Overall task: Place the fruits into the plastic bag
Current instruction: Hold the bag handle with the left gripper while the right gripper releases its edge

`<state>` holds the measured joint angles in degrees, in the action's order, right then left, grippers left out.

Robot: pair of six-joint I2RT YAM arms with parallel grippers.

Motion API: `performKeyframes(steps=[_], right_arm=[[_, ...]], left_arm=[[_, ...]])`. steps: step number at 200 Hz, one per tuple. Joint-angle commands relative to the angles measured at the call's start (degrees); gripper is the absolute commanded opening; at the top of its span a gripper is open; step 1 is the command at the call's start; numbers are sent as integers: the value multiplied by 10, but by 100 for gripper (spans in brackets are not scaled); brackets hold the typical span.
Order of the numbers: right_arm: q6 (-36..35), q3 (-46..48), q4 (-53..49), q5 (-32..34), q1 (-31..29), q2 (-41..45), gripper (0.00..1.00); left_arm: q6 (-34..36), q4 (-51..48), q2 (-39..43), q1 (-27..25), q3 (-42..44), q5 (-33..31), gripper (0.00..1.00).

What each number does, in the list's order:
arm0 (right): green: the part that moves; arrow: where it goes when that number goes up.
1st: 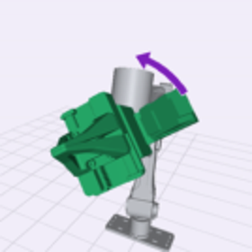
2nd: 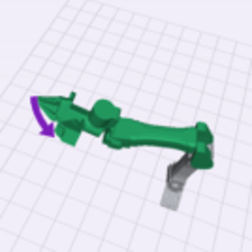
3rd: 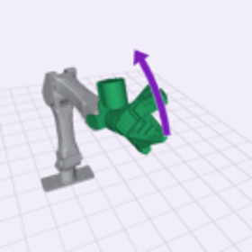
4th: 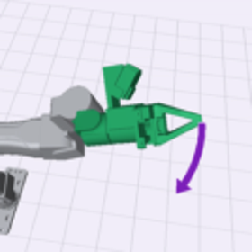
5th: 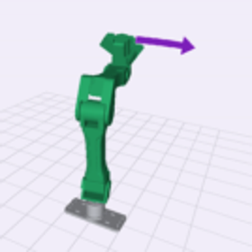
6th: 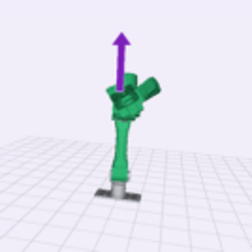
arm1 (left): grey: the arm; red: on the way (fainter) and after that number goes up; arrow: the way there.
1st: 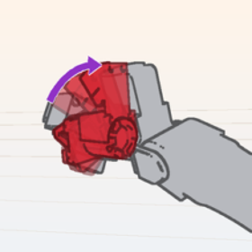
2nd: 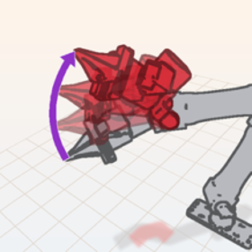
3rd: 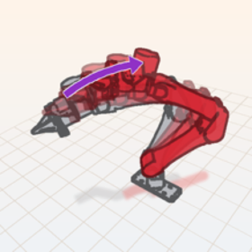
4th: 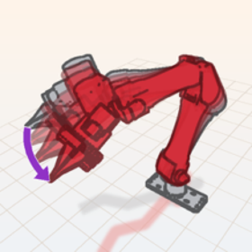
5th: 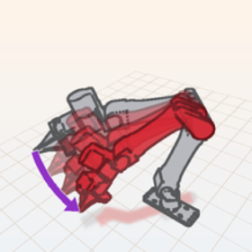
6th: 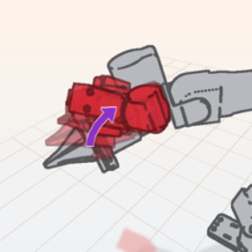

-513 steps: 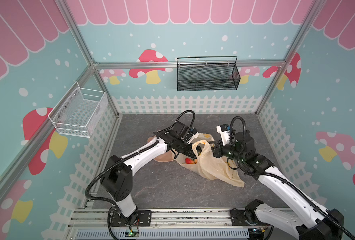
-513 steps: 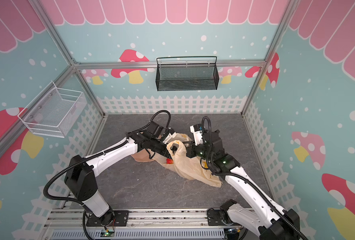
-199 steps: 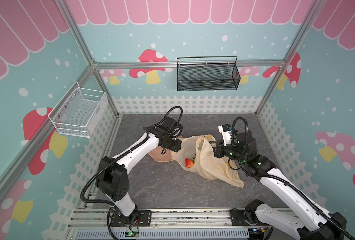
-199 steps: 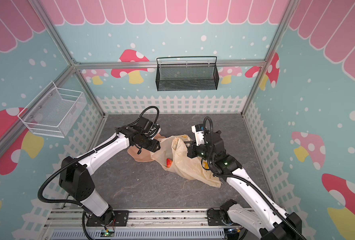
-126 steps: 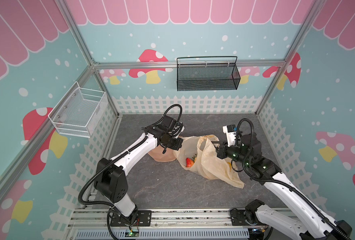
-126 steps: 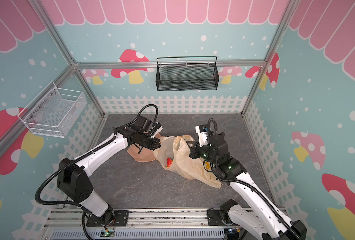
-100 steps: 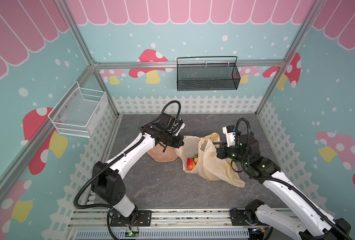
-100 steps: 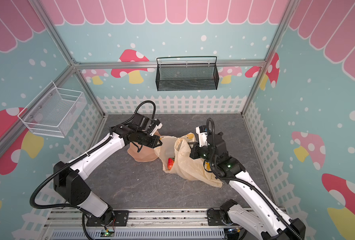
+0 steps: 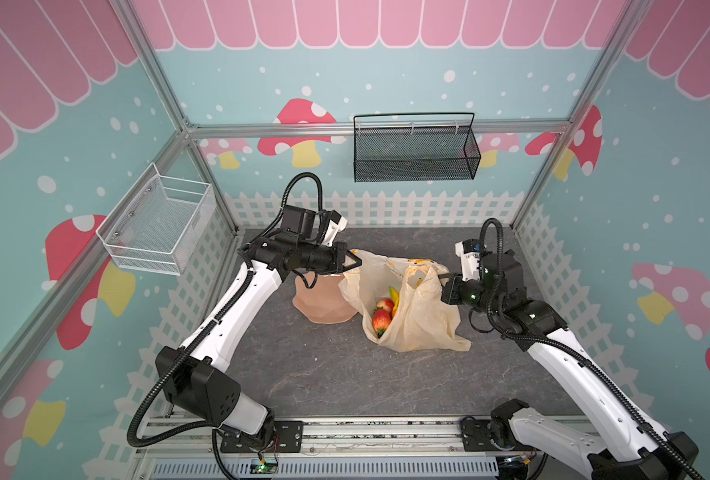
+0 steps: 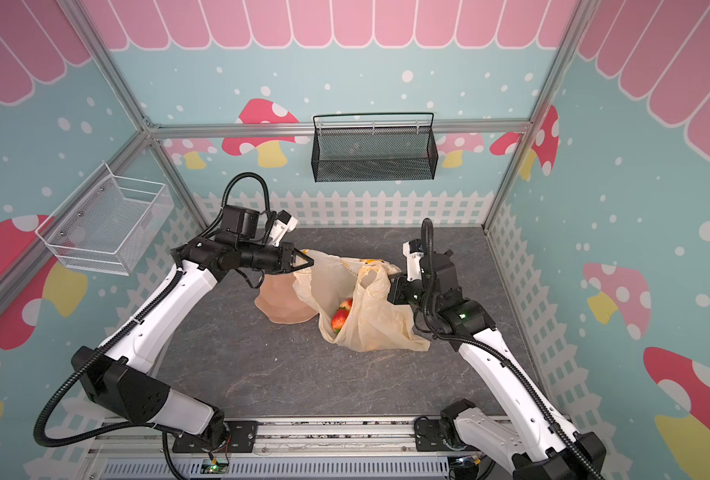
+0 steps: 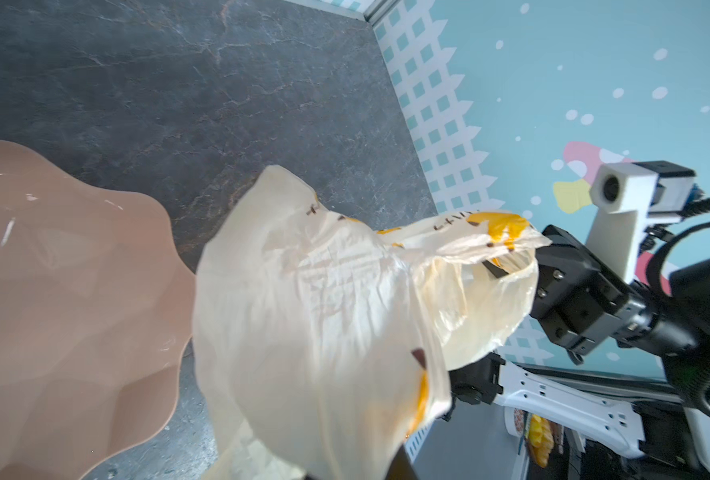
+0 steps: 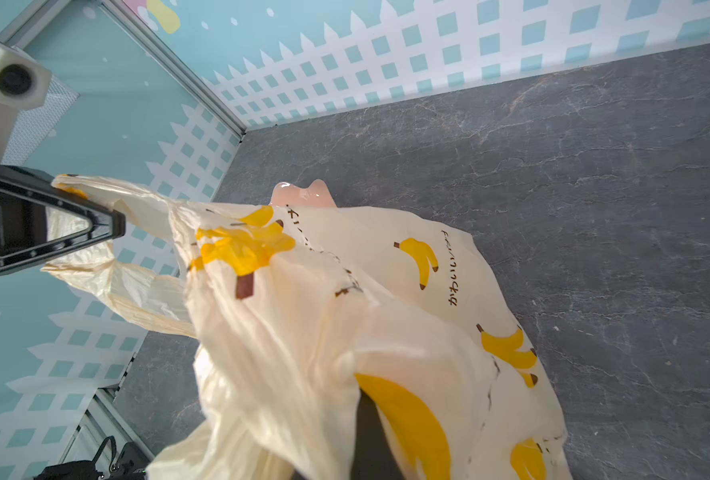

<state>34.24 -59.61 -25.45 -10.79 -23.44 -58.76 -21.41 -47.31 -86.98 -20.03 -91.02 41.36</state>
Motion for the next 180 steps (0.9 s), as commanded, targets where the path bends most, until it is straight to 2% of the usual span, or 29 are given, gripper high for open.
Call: performKeyframes(steps=[1, 20, 37, 70, 102, 144, 165, 180], right_arm=[[-11, -19, -15, 12, 11, 2, 11], [-18, -31, -15, 6, 19, 8, 34], [-32, -46, -15, -16, 19, 13, 49], [-56, -70, -4, -77, 19, 35, 69], [-46, -115, -28, -150, 19, 26, 72], [77, -130, -48, -244, 15, 31, 73], [132, -132, -27, -281, -21, 49, 73], [160, -142, -24, -284, -58, 49, 74]], left_arm=[[-45, 19, 24, 0, -14, 46, 0], [-75, 43, 29, 0, -6, 66, 0], [-91, 53, 31, 0, 3, 70, 0], [-103, 67, 42, 0, 19, 65, 0], [-107, 69, 42, 0, 25, 64, 0], [-105, 68, 47, 1, 33, 57, 0], [-104, 68, 47, 1, 38, 55, 0], [-102, 68, 45, 1, 41, 53, 0]])
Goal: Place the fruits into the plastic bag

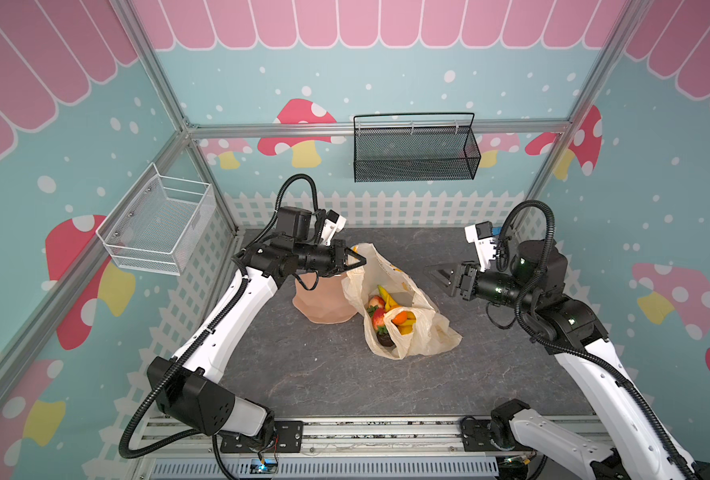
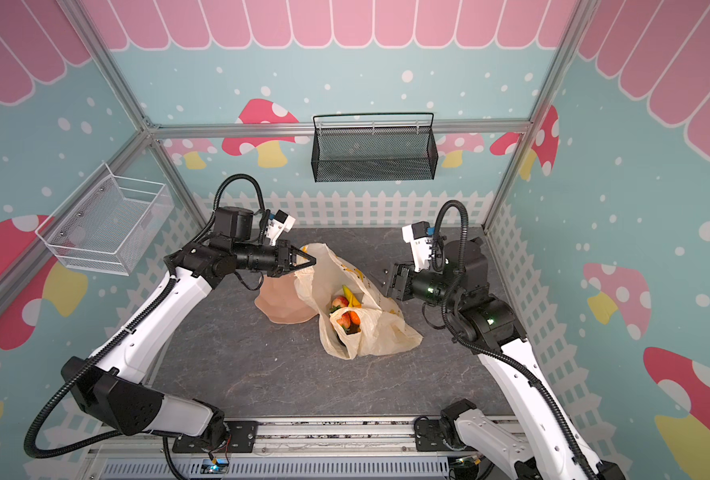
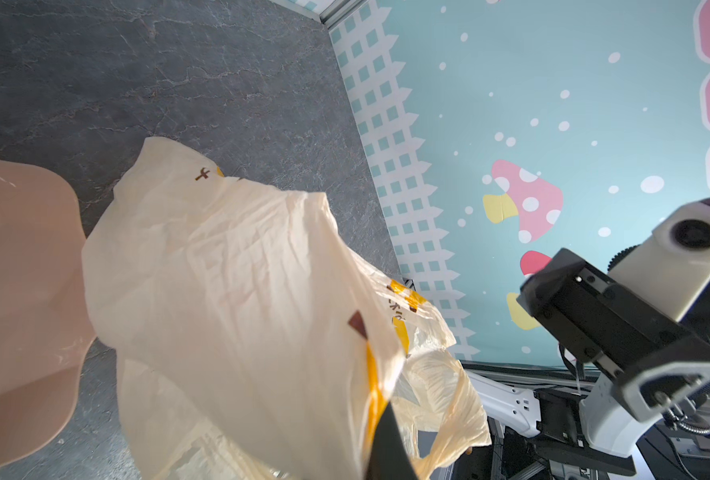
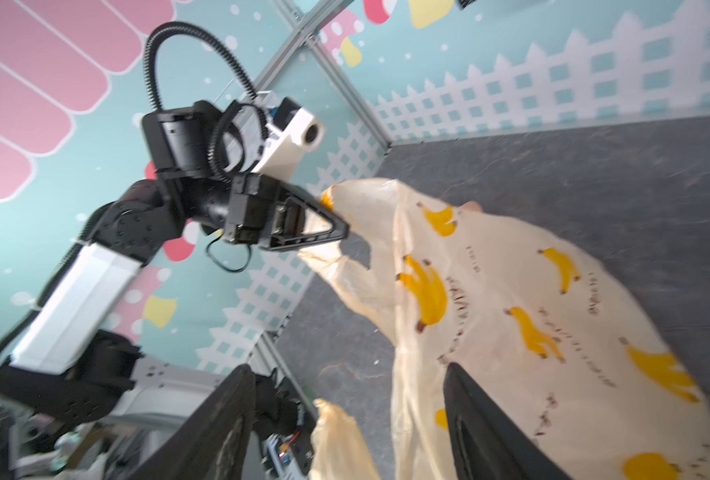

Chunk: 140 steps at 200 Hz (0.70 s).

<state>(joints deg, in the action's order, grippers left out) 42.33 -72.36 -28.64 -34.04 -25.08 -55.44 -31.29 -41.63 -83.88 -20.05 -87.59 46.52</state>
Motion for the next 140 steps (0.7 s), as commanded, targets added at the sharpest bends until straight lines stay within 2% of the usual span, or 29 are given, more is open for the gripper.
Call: performKeyframes(steps=[1, 20, 43, 70, 93, 114, 140], right_arm=[[80, -15, 8, -50, -45, 16, 74], [114, -27, 2, -29, -102, 6, 75], [168, -29, -20, 31, -170, -14, 74], [216, -62, -31, 114, -256, -51, 73], [265, -93, -105, 215, -311, -81, 71], [278, -100, -122, 254, -349, -108, 70], [279, -145, -195, 304, -387, -164, 69]], left_arm=[[-4, 11, 14, 1, 7, 1, 0], [-3, 12, 12, 1, 8, -1, 0], [-3, 12, 13, 1, 7, -4, 0], [-4, 11, 15, 1, 7, -7, 0], [-4, 11, 17, 1, 11, -10, 0], [-4, 12, 19, 1, 14, -14, 0], [-4, 12, 21, 2, 16, -9, 0]])
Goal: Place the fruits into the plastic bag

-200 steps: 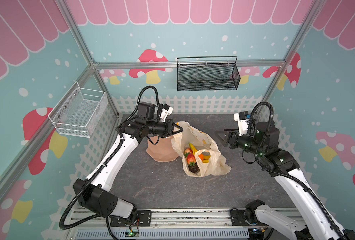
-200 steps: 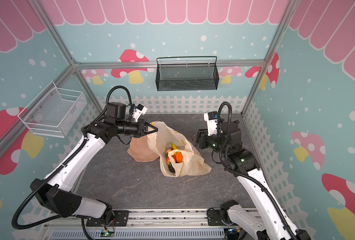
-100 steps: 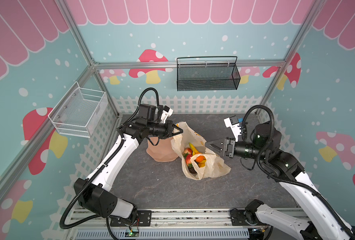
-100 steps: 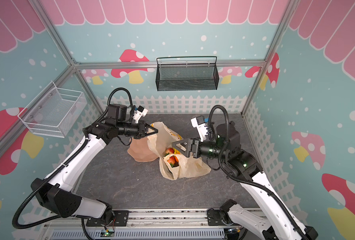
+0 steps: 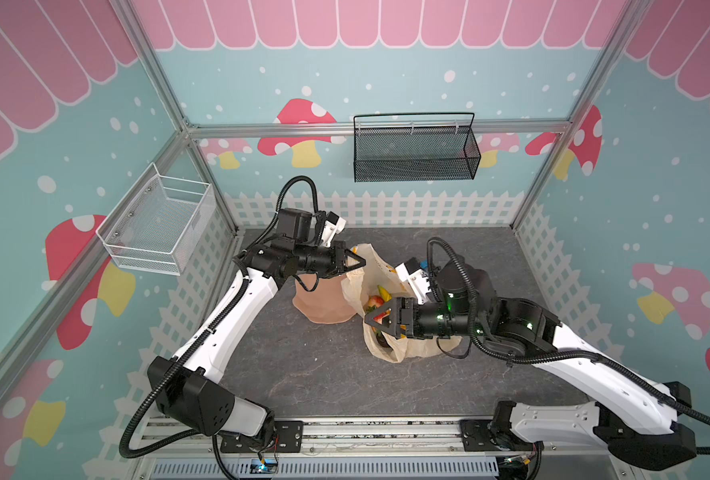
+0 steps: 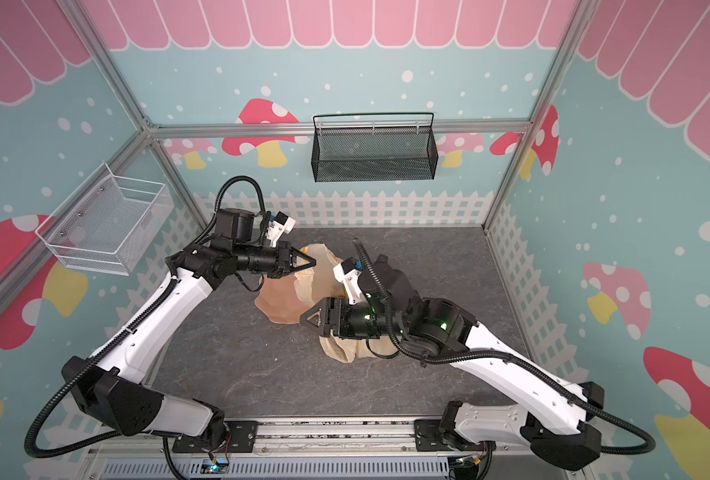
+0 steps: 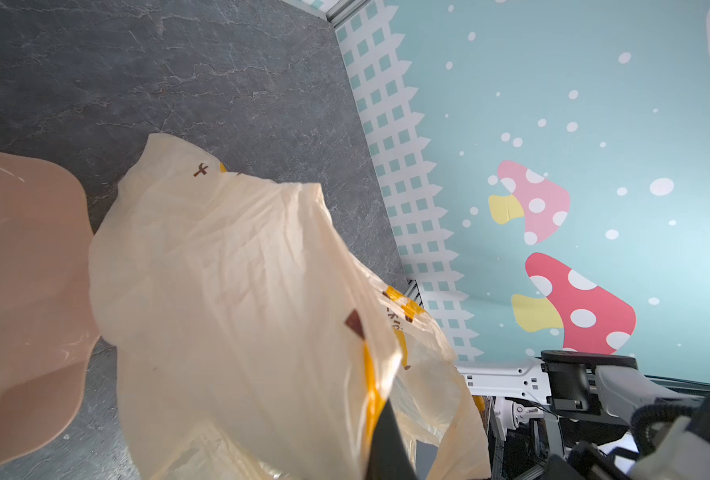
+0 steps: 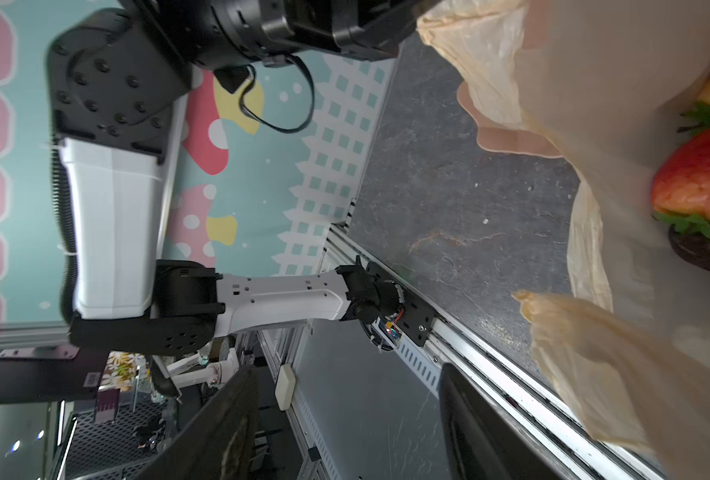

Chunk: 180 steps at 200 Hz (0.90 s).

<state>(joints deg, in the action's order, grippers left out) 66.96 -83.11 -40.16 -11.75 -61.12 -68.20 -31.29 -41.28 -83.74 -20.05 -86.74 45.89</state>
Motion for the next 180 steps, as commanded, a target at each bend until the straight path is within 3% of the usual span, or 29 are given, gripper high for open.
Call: performKeyframes(steps=[1, 52, 133, 180], right_arm=[[32, -39, -83, 84, -28, -40, 69], [49, -123, -206, 159, -85, -120, 66], [62, -287, -355, 220, -132, -207, 65], [84, -243, -355, 204, -144, -166, 64]], left_arm=[[-4, 8, 20, 1, 8, -3, 0], [-2, 8, 30, 3, 15, -1, 0], [2, 8, 37, 9, 25, 10, 0], [4, 8, 39, 9, 27, 7, 0]])
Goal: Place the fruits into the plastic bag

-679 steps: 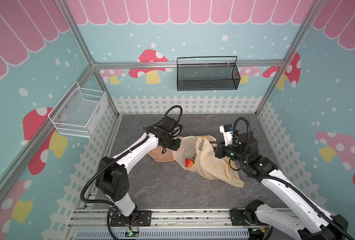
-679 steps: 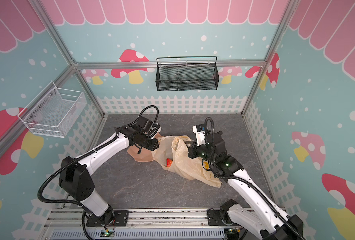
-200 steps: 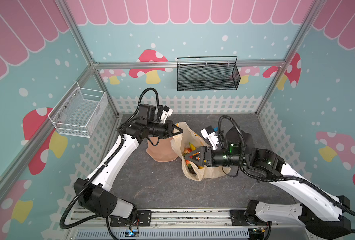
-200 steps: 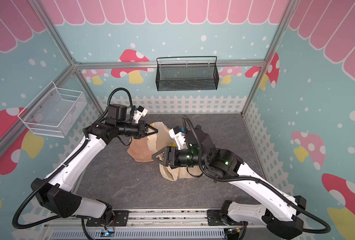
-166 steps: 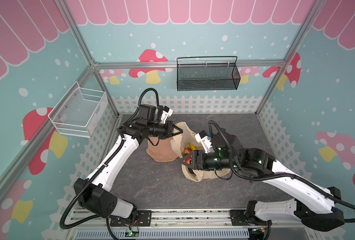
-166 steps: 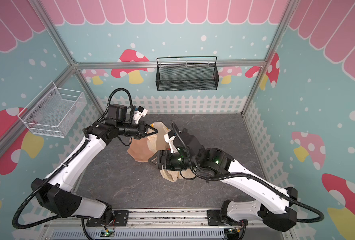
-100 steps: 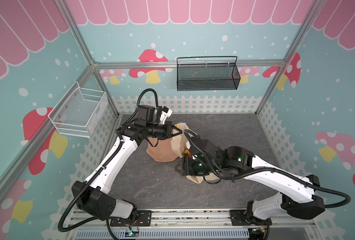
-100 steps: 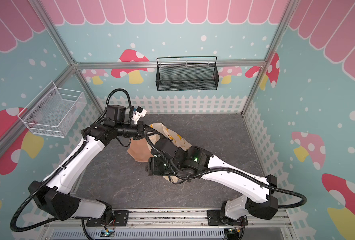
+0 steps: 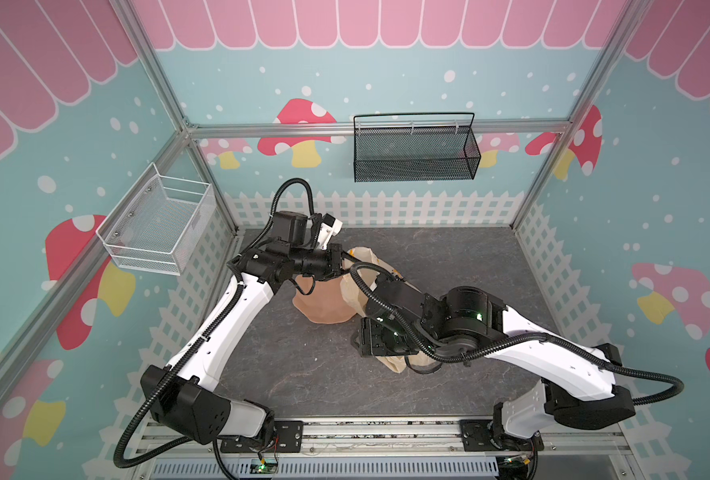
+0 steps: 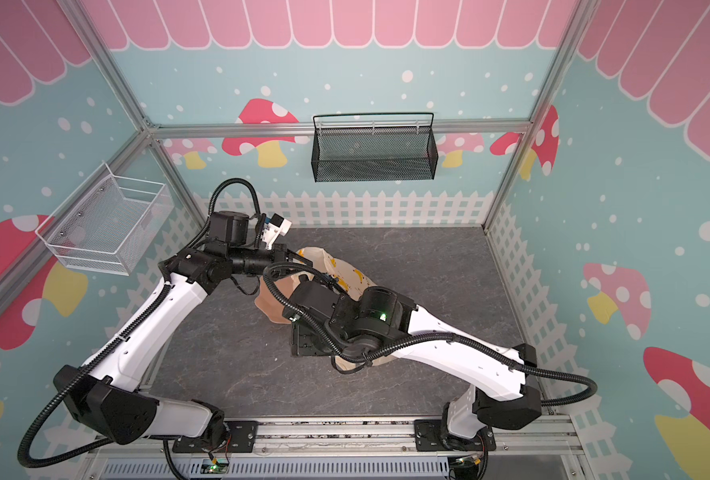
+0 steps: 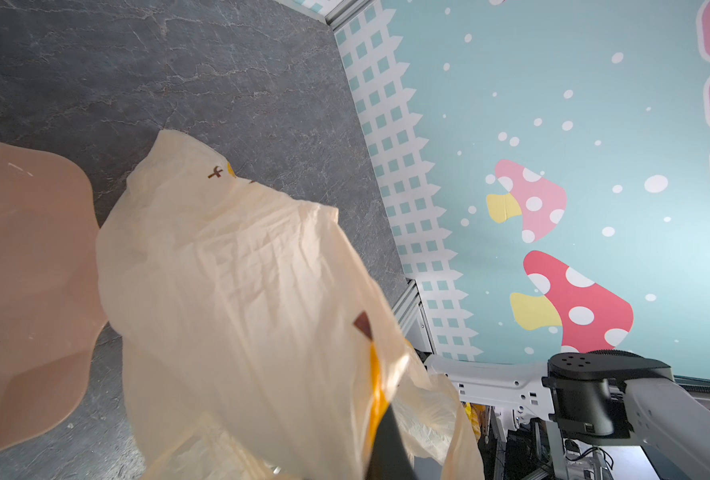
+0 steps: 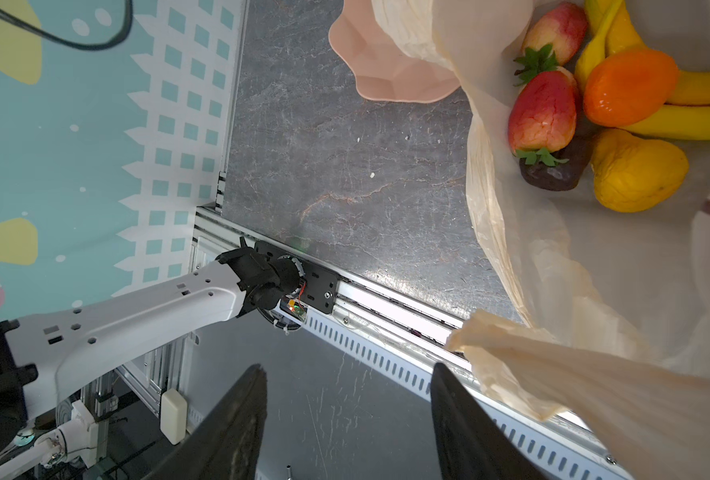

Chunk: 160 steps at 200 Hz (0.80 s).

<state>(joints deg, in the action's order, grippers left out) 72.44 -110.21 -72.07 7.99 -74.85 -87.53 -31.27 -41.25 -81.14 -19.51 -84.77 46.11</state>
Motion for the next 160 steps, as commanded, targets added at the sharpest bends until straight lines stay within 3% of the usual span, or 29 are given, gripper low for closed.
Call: performKeyframes(steps=[1, 59, 121, 160], right_arm=[[30, 30, -36, 6, -6, 28, 64], [42, 114, -36, 6, -6, 88, 64], [2, 90, -32, 24, 2, 35, 67], [-2, 144, -1, 26, 26, 46, 66]], left_arm=[[3, 8, 13, 4, 7, 5, 0], [4, 8, 11, 6, 5, 7, 0], [4, 8, 9, 5, 4, 11, 0], [5, 8, 11, 6, 4, 11, 0]])
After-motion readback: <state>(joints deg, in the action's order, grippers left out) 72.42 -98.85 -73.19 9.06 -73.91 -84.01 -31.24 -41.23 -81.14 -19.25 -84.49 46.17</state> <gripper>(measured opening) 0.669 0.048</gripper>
